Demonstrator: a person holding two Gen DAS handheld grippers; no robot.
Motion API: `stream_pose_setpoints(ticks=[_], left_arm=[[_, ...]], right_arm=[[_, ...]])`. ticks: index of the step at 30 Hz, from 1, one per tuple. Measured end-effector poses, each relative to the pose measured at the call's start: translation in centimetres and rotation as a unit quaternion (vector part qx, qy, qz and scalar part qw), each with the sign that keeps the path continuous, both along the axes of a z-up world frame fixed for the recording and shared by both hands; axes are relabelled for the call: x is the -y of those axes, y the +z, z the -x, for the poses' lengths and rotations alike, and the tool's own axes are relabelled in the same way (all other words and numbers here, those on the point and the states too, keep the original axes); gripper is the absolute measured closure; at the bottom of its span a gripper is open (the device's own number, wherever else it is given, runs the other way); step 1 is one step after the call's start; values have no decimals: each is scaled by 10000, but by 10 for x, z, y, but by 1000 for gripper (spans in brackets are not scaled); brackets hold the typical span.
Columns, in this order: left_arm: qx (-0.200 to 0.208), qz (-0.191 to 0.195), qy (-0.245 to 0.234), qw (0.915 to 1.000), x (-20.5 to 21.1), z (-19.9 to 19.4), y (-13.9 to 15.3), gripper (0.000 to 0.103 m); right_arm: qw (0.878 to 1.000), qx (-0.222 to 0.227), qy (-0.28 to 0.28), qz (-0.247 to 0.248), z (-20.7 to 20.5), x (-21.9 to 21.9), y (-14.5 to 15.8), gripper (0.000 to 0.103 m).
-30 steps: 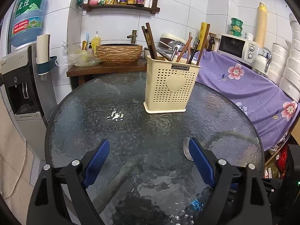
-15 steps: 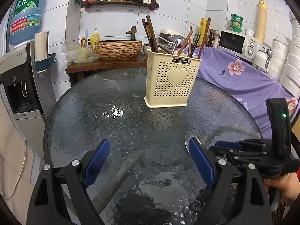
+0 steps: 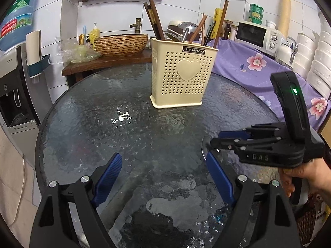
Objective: Organize utensils
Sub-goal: 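Grasp the metal spoon on the table by its handle with the right tool, then lift the metal spoon with the right tool and carry it over the holder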
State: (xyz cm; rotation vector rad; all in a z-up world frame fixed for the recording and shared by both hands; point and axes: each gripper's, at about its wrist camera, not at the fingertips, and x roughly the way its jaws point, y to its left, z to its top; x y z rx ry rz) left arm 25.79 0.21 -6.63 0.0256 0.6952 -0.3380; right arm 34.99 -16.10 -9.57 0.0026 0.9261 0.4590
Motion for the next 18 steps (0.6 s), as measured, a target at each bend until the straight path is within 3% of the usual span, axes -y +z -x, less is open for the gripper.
stream_pose_setpoints(ticks=[4,10,15,18], left_arm=[[-47,-28,5,10000,0,-5,-2,22],[-51,-30,6,10000,2,-10,-1,22],[-75,-52,-32,10000,6,-12,-3,22],[-96,-41,-43,9999,8,-12,-4,22]], right_arm=[[9989,-191,358,-240,-15,1,-3,74],[9976,-381,564,-103,-25,-2,-10,74],[9978,-304,596,-5,-18,-9,-11,75],[9979,-196,597,171,-13,-16,-13,81]])
